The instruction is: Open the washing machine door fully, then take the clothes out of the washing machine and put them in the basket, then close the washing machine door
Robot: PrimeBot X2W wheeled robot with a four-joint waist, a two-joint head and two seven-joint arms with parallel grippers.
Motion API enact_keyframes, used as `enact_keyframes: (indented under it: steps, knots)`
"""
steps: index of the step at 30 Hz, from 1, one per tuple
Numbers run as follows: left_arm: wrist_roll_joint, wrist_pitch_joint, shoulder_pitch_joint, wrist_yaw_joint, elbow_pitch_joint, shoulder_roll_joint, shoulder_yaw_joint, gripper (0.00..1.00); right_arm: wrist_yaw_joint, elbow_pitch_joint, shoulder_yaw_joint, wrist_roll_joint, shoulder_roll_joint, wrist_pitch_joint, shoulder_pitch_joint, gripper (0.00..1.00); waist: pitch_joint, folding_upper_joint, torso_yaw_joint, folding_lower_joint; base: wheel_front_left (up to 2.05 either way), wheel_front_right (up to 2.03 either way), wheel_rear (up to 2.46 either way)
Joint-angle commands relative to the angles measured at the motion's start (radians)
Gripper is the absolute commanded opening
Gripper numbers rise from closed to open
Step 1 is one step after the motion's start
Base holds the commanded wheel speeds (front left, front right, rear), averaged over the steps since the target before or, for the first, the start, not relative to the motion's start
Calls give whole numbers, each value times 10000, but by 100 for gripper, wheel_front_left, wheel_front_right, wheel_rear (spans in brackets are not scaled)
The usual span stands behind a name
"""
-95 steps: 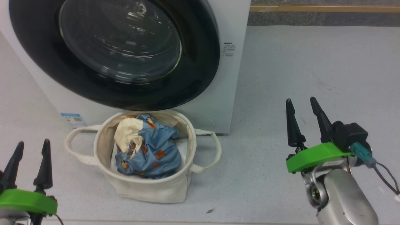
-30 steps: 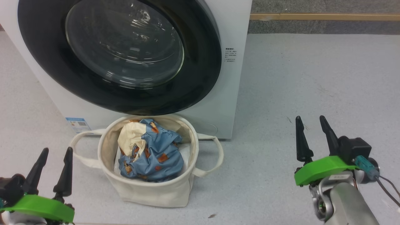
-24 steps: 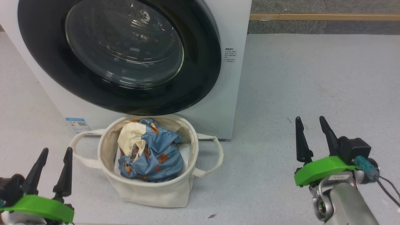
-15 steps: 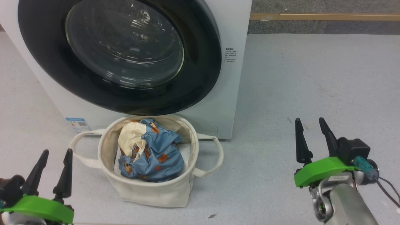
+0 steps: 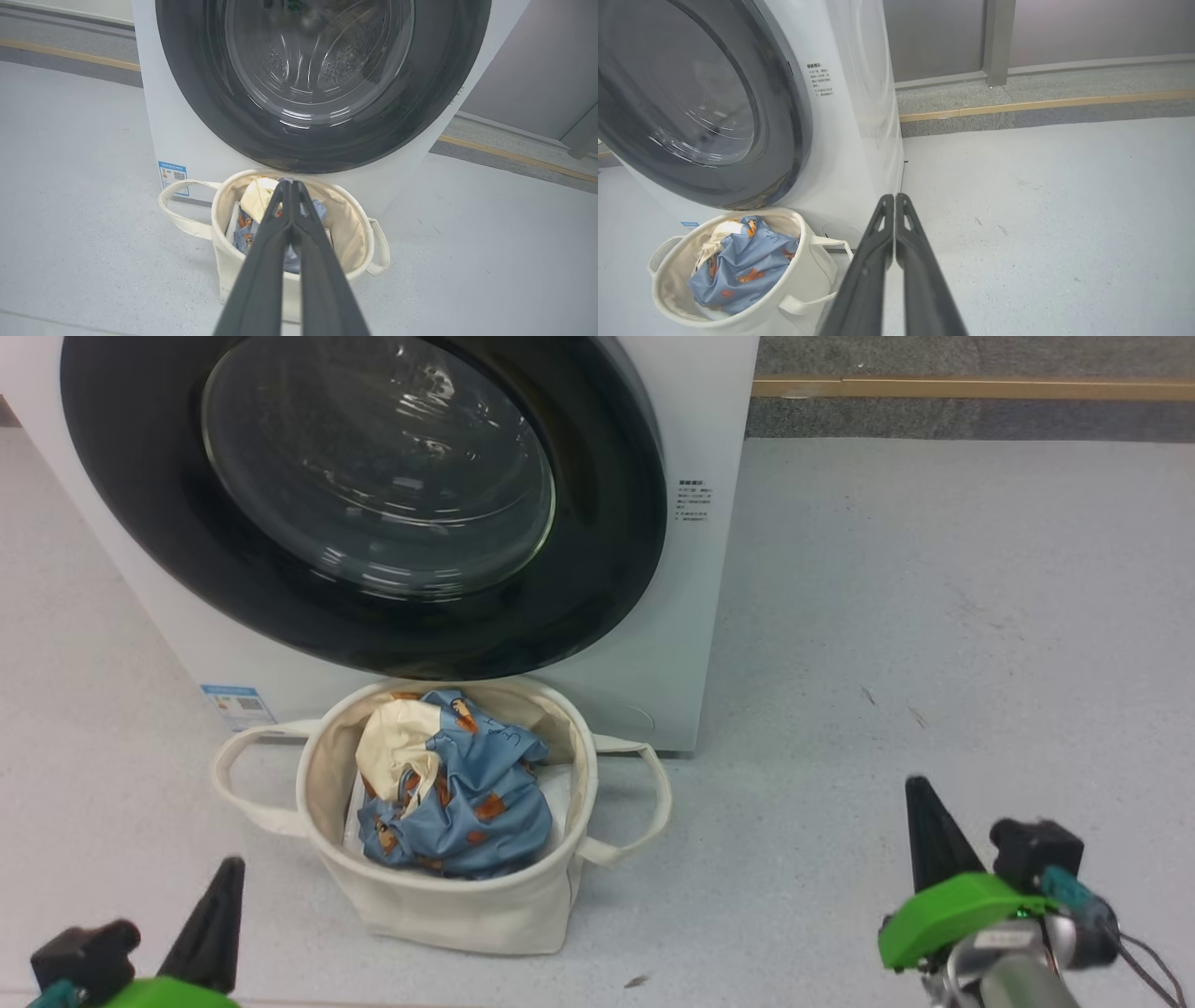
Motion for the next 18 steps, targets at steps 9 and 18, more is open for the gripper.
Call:
enact_keyframes:
  steps: [9,18]
  knots:
    - [-857,261,-397,-7,-385,17,427,0,0,-542,-167,1211,-13,288,-428,0,-7,-1,110,1,0,0,0]
    - [-1501,490,-373,-12,-471,-214,603,0,0,-695,-260,2124,-11,512,-319,0,-9,-1,203,0,0,0,0]
